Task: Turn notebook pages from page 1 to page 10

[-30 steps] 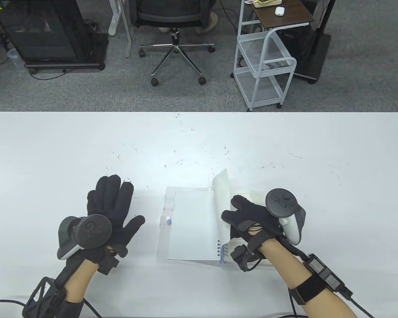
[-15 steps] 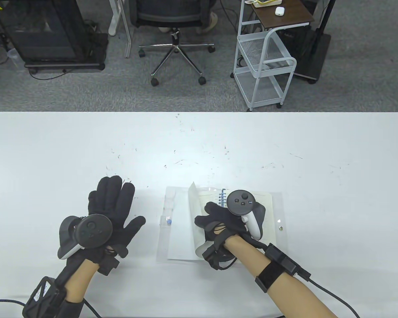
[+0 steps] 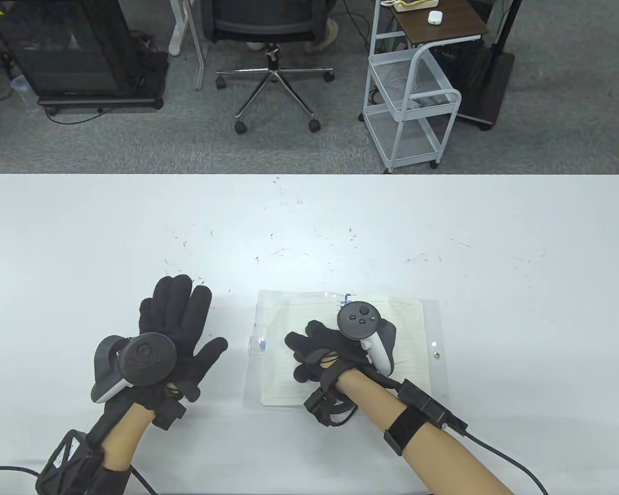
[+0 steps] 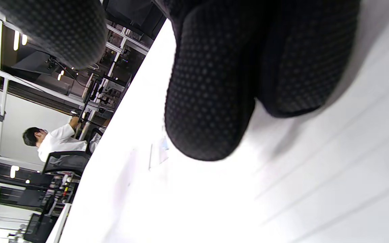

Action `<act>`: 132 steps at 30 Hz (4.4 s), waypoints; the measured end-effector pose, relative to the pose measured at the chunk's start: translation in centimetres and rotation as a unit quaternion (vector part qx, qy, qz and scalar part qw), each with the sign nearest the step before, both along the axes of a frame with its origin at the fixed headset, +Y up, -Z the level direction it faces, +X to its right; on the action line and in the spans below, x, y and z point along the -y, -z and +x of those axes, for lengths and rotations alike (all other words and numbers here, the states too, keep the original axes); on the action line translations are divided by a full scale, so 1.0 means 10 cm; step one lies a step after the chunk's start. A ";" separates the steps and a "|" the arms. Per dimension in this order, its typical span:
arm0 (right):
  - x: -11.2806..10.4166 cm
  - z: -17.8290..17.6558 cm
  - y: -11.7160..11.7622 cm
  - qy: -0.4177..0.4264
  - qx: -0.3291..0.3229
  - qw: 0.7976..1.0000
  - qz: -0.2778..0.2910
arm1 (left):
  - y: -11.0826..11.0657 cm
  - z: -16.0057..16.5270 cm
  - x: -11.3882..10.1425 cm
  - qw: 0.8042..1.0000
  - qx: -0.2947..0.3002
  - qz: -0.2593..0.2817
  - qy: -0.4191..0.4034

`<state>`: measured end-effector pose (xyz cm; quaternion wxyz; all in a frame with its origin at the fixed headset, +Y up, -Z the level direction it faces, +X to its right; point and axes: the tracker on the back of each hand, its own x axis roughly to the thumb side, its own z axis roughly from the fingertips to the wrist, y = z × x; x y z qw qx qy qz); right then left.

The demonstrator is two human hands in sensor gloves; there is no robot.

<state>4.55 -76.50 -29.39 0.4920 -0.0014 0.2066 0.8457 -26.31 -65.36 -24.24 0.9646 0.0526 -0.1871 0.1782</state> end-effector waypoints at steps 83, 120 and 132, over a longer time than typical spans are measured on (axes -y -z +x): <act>-0.36 1.77 -0.23 0.071 0.094 0.993 -0.009 | 0.05 -0.06 0.06 0.999 -0.015 -0.034 -0.019; -0.27 -0.12 0.34 -0.106 -0.120 0.987 0.024 | 0.05 -0.06 0.04 0.999 -0.001 -0.025 -0.023; -0.09 -0.26 0.36 -0.093 -0.128 0.987 0.000 | 0.04 -0.05 0.04 0.999 0.002 -0.028 -0.019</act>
